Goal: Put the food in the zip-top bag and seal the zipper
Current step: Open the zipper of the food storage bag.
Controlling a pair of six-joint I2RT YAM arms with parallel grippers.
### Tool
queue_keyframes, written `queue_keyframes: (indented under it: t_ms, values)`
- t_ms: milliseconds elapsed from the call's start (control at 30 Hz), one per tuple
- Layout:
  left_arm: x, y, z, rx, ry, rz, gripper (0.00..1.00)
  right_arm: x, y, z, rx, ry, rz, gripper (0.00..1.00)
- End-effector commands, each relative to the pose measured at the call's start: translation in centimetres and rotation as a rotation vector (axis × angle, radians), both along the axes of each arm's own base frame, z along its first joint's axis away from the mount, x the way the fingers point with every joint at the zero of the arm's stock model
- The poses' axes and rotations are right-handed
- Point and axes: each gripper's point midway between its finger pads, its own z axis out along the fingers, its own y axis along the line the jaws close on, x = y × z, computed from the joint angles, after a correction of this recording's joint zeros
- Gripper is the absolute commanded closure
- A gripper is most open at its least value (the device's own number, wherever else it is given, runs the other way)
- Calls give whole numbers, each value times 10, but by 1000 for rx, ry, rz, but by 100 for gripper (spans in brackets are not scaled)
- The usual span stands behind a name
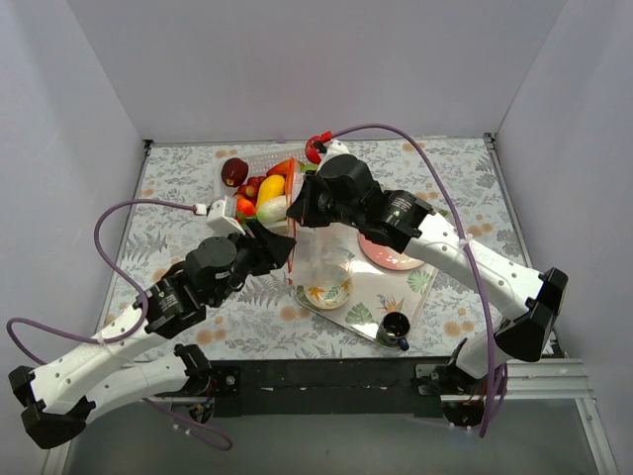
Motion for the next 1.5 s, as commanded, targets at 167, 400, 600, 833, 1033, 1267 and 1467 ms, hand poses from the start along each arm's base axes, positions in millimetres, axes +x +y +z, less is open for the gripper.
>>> queue_keyframes:
  t_ms: [167,400,600,833,1033,1267,1467]
  values:
    - [7,9,-5,31,4,63,57,-2,12,25,38,-43,-8,99]
    - [12,15,-11,58,6,100,63,-9,15,27,40,-46,7,99]
    - [18,19,-16,82,6,143,63,-19,23,26,24,-45,31,99]
    - [18,44,-14,96,-6,237,69,-21,13,24,1,-60,11,99]
    - [30,40,-12,138,-44,254,66,-35,30,13,-52,-46,78,99]
    - [34,92,-15,269,-8,488,100,-20,-28,13,-218,-123,-98,99]
    - [31,110,-25,287,26,539,100,2,-124,23,-365,-182,-358,99]
